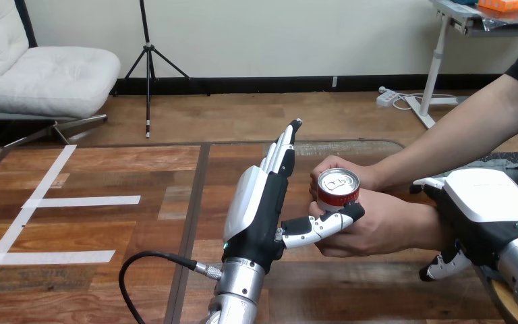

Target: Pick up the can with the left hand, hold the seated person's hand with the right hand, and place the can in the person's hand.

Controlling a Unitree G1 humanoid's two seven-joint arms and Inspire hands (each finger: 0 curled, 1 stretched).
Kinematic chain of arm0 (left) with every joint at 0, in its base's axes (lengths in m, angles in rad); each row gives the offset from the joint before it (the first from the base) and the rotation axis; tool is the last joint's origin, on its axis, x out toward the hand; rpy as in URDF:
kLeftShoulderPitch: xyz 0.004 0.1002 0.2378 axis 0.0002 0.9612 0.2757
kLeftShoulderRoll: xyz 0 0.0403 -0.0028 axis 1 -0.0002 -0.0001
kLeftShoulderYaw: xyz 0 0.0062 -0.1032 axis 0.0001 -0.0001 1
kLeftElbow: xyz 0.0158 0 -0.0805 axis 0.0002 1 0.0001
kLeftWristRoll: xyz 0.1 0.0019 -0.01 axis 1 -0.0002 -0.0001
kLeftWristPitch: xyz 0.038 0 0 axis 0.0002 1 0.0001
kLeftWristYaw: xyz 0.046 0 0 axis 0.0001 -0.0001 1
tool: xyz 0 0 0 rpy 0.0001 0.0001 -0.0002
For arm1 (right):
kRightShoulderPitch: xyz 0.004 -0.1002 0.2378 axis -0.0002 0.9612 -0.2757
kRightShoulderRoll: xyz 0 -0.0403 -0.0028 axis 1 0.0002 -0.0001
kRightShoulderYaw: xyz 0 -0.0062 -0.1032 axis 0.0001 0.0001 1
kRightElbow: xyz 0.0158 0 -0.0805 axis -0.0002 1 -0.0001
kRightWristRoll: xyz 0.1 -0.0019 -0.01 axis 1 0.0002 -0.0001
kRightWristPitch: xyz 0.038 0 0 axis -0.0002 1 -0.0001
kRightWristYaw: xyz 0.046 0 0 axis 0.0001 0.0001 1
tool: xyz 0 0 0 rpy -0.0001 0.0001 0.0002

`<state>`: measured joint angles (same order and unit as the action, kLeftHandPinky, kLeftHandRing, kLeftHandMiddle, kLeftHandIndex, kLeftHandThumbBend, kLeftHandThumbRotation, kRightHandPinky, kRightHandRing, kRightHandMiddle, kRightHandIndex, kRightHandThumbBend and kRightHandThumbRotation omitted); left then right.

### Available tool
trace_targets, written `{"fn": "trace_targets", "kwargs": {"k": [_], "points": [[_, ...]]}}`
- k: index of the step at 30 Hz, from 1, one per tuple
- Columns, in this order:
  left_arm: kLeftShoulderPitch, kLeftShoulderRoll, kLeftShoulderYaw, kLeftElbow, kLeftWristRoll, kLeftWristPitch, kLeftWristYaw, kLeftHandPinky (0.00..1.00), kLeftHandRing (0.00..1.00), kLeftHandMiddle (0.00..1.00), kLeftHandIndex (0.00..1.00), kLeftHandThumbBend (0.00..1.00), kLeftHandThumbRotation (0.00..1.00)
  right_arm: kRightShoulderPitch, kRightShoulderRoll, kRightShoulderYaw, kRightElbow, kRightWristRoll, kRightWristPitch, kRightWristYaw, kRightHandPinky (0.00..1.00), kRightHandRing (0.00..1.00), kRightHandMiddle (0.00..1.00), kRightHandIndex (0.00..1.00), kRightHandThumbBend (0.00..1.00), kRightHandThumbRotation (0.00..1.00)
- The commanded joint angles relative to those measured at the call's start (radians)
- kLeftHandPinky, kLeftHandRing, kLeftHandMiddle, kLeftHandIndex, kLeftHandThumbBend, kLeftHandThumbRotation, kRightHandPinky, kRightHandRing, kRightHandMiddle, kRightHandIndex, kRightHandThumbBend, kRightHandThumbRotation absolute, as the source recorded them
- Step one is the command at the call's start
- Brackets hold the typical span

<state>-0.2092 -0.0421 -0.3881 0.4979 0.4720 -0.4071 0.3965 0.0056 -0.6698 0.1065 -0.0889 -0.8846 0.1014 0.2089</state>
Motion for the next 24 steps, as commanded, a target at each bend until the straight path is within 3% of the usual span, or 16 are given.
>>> {"fn": "trace_targets", "kwargs": {"k": [1,24], "points": [[-0.051,-0.041,0.012,-0.035,0.002,0.000,0.017,1.00,1.00,1.00,1.00,0.78,0.36,-0.039,-0.021,0.000,0.000,-0.016,-0.001,-0.013,0.76,0.85,0.86,0.83,1.00,0.00],[-0.050,-0.039,0.016,-0.038,0.001,0.001,0.016,1.00,1.00,1.00,1.00,0.79,0.37,-0.037,-0.018,-0.001,-0.009,-0.029,0.004,-0.001,0.78,0.85,0.86,0.84,0.98,0.00]]}}
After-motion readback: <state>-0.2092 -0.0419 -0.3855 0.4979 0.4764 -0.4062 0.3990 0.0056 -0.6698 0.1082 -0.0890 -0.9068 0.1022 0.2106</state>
